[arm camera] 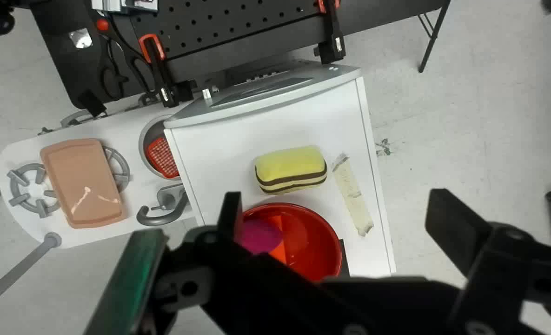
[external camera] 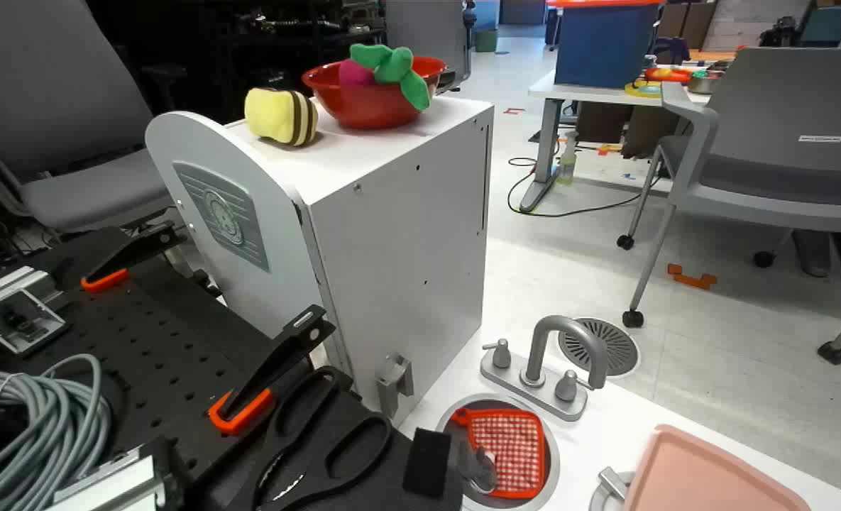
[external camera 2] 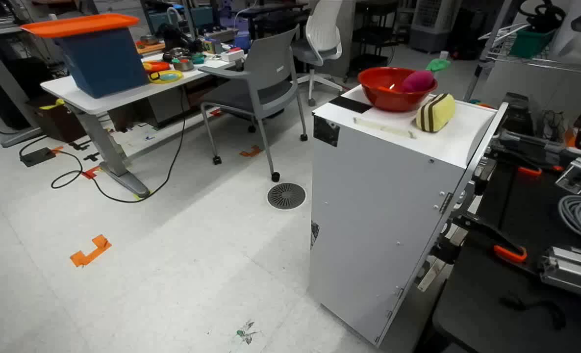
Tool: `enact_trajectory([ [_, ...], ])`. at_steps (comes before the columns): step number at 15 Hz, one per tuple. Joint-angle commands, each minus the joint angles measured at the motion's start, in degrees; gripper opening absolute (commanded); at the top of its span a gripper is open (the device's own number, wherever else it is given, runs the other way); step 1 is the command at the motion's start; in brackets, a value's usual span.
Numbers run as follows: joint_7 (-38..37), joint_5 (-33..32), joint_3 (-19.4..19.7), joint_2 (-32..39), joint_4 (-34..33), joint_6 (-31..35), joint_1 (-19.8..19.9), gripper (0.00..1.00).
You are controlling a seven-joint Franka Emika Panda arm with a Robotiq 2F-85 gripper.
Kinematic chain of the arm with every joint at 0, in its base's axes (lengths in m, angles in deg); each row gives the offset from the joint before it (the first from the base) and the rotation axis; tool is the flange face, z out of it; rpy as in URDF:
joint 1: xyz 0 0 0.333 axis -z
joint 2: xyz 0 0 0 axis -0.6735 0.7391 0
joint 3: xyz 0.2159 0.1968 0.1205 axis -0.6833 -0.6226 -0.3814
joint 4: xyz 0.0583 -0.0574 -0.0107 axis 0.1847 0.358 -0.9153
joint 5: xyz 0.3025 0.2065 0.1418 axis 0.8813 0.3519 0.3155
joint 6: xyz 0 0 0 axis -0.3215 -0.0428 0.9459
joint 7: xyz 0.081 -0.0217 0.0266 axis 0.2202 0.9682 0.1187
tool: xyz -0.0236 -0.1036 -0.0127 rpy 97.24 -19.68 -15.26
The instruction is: Remove the purple toy from the bowl and put it in the sink
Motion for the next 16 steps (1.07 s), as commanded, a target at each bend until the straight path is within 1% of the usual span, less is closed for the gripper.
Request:
enact_trajectory([
  [1,0.08,0.07,-0.17,0.02,-0.21,-0.15,0.22,1.0],
  [11,0.34,0.06,0.0,0.24,-0.36,-0.08,0.29,1.0],
  [16,5.29,-0.16,2.59,6.18,-2.1,1.46,1.01,1.0],
])
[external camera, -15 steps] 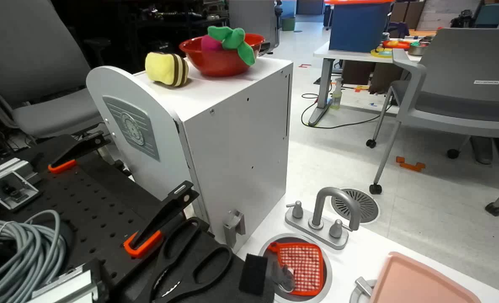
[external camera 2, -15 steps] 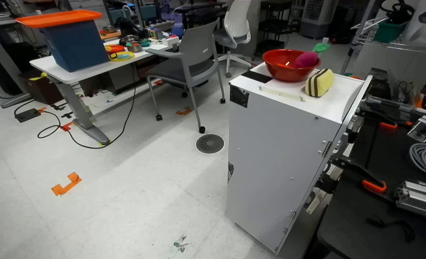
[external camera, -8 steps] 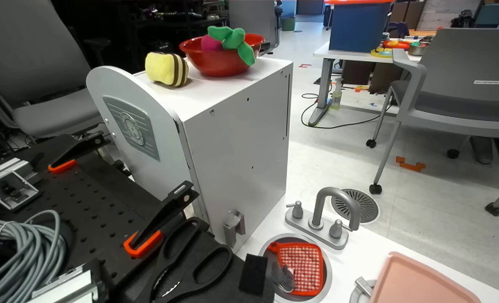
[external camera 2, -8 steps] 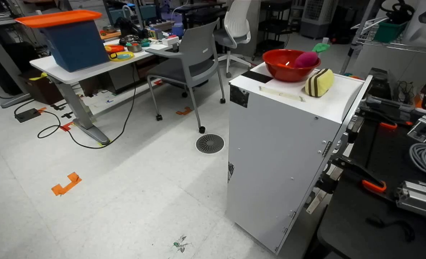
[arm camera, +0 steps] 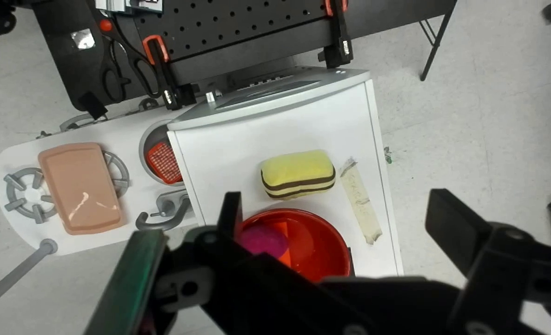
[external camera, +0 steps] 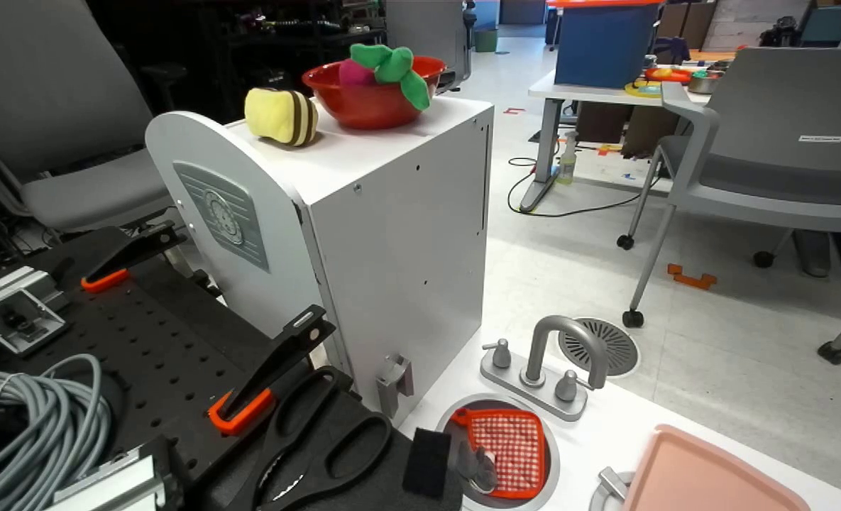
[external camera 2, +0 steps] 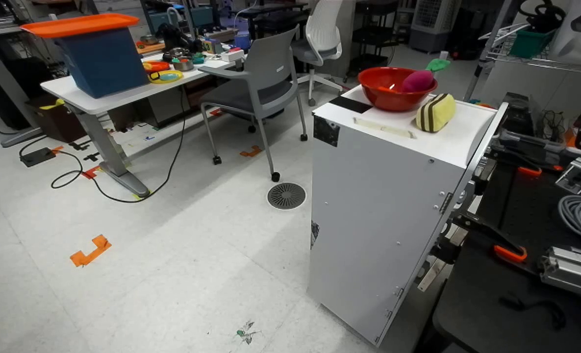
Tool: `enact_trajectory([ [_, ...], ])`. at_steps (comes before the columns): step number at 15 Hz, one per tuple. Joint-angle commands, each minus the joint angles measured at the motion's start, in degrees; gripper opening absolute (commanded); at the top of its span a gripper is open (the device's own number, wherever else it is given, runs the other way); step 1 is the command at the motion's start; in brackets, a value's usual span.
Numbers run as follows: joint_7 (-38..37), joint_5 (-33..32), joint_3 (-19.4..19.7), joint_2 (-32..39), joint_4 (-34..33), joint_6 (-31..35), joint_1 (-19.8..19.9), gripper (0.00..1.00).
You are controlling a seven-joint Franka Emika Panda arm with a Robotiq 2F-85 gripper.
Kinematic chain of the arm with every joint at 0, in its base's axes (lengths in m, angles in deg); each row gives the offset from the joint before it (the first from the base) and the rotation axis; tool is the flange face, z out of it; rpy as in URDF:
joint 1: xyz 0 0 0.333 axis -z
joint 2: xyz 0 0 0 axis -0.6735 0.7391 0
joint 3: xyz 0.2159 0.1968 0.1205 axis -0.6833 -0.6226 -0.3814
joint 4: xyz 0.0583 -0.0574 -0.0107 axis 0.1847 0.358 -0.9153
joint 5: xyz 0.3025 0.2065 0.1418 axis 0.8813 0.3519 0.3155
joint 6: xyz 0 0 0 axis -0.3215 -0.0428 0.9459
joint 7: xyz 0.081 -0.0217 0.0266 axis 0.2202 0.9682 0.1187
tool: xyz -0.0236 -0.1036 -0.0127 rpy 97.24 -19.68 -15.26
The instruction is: Remove the purple toy from the bowl and put it in the sink
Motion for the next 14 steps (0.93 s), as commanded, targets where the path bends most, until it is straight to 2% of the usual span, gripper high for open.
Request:
enact_trajectory([
  [1,3.74,-0.29,1.68,5.52,-2.76,1.08,0.88,1.0],
  [8,5.18,-3.42,2.23,14.57,-7.37,2.66,1.59,1.0],
  [12,3.9,-7.35,2.3,18.15,-7.73,8.13,1.73,1.0],
  [14,6.18,-6.91,2.81,19.26,-7.25,11.85,1.56,1.0],
])
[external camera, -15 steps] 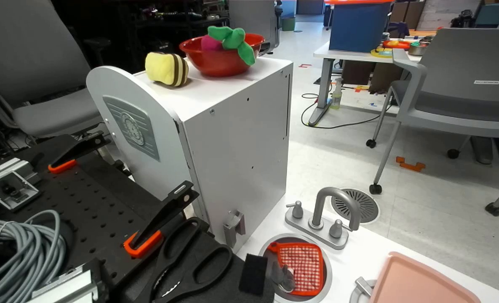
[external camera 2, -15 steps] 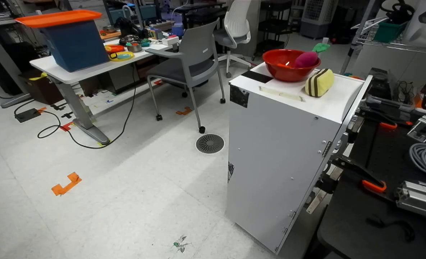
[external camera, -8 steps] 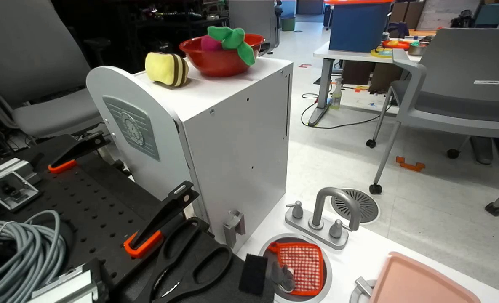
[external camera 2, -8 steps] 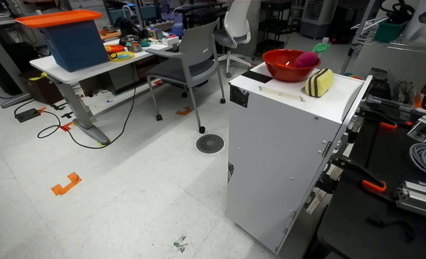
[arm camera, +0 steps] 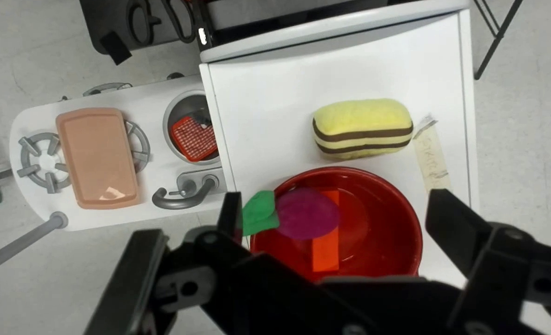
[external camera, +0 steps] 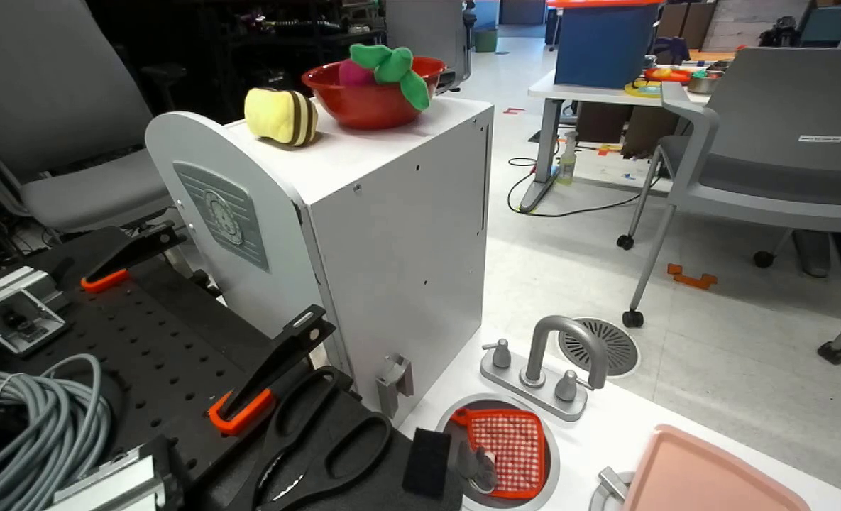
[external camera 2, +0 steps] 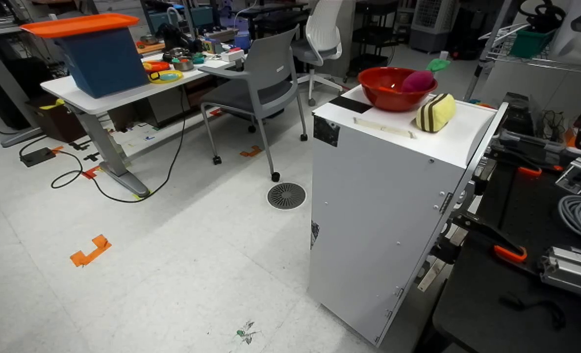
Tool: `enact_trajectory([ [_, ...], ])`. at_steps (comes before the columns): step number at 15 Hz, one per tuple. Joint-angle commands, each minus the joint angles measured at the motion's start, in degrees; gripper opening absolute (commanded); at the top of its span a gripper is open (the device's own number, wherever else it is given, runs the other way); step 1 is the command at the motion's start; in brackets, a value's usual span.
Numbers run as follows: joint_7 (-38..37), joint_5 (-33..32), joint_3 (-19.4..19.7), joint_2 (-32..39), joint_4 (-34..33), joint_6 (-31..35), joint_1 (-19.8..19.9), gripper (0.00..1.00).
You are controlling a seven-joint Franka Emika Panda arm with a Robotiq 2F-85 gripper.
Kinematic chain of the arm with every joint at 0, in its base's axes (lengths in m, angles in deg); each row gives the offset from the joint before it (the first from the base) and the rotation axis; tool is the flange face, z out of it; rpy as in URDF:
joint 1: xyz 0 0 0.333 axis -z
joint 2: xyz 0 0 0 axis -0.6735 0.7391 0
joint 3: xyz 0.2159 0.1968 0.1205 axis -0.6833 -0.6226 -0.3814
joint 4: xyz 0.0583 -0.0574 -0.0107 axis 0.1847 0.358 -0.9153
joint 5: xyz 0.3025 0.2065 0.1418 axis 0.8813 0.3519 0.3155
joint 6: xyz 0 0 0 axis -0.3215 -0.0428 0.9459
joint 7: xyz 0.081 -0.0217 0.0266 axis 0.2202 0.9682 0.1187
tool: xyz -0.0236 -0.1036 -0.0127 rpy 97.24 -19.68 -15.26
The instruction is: Remove the purple toy from the bowl and put it in the sink
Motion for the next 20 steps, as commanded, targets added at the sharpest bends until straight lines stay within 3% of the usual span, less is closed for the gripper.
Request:
enact_trajectory([
  [1,3.33,1.05,0.95,2.42,-0.4,6.41,-0.16,1.0],
  [6,12.57,8.15,2.35,3.57,1.47,15.85,-0.05,1.0],
  [10,17.51,9.52,3.12,5.42,1.38,15.68,0.14,1.0],
  [20,18.59,8.59,3.21,11.69,0.56,13.08,0.68,1.0],
])
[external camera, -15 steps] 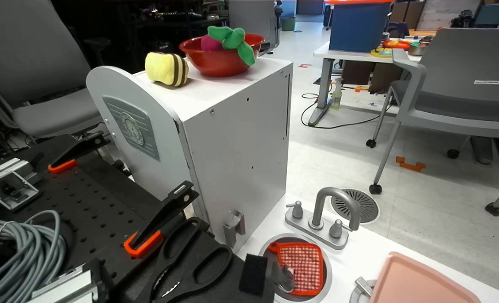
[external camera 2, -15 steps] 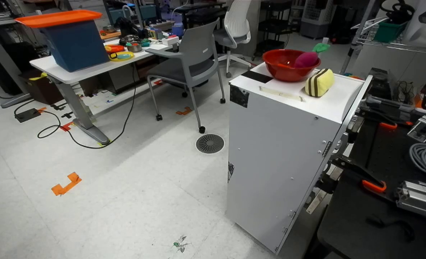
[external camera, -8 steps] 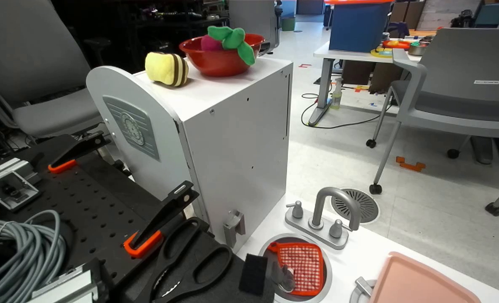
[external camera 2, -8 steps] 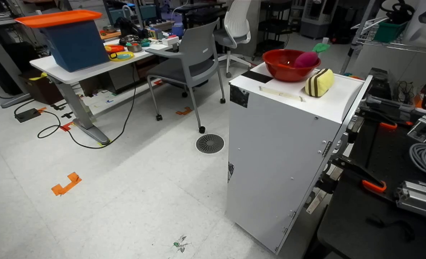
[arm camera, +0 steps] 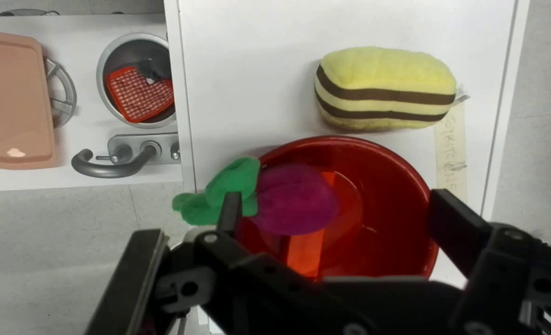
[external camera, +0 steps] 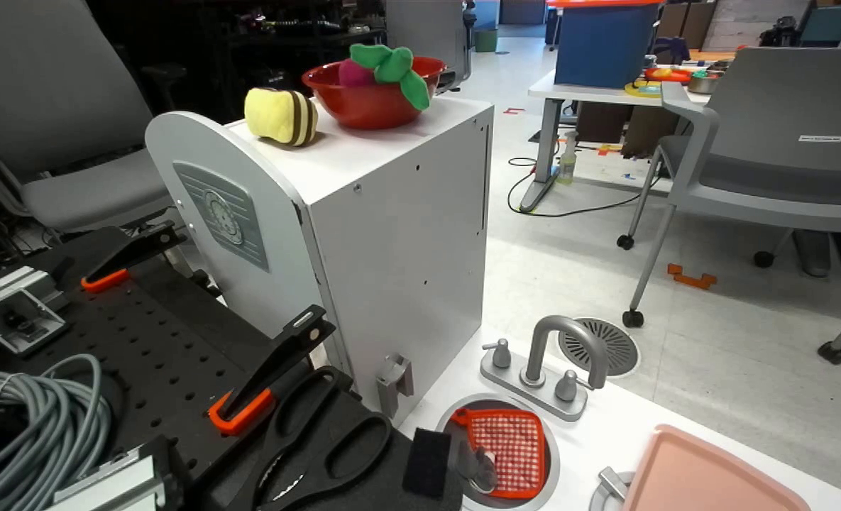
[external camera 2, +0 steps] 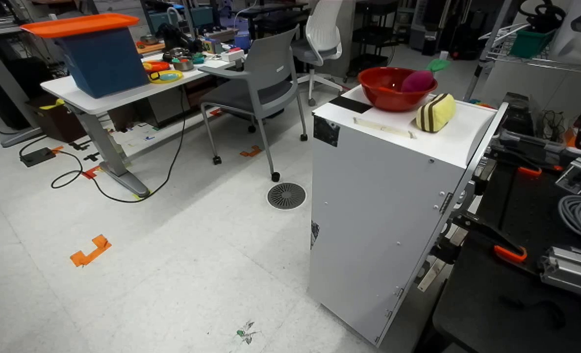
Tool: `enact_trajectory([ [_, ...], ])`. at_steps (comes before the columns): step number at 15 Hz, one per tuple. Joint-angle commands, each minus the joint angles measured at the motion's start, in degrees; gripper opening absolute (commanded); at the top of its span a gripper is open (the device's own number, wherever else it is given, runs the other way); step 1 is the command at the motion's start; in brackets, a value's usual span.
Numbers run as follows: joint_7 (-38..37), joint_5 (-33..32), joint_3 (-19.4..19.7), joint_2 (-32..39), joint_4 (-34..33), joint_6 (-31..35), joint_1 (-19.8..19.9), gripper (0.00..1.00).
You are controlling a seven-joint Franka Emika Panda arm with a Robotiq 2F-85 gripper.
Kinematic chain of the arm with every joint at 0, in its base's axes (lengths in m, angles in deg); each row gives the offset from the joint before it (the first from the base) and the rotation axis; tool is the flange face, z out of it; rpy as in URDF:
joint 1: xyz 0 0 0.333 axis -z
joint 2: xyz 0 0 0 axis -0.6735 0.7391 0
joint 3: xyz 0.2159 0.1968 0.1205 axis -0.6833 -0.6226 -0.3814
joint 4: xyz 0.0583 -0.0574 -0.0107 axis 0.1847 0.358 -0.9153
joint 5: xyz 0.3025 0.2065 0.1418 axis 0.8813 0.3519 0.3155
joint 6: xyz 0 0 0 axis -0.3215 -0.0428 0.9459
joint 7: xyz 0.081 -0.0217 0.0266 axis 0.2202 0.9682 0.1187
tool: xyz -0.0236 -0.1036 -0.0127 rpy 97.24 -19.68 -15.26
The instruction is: Remove the purple toy from the bowl and put it in the sink
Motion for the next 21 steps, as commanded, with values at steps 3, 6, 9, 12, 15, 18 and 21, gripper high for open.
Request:
enact_trajectory([
  [3,1.48,0.54,0.11,2.38,-0.82,-2.11,0.79,1.0],
  [6,1.15,0.29,0.23,3.15,-0.7,-2.44,1.17,1.0],
  [9,0.14,-0.6,0.4,3.52,-0.48,-2.37,1.52,1.0],
  [12,-1.23,-1.38,0.81,2.66,0.21,-1.72,1.87,1.0],
  [15,-2.7,-2.32,1.41,1.97,0.82,-1.32,1.94,1.0],
  [18,-5.03,-4.39,1.72,2.2,0.53,-1.83,1.8,1.0],
  [21,-6.13,-5.4,1.65,1.65,0.73,-1.6,1.81,1.0],
])
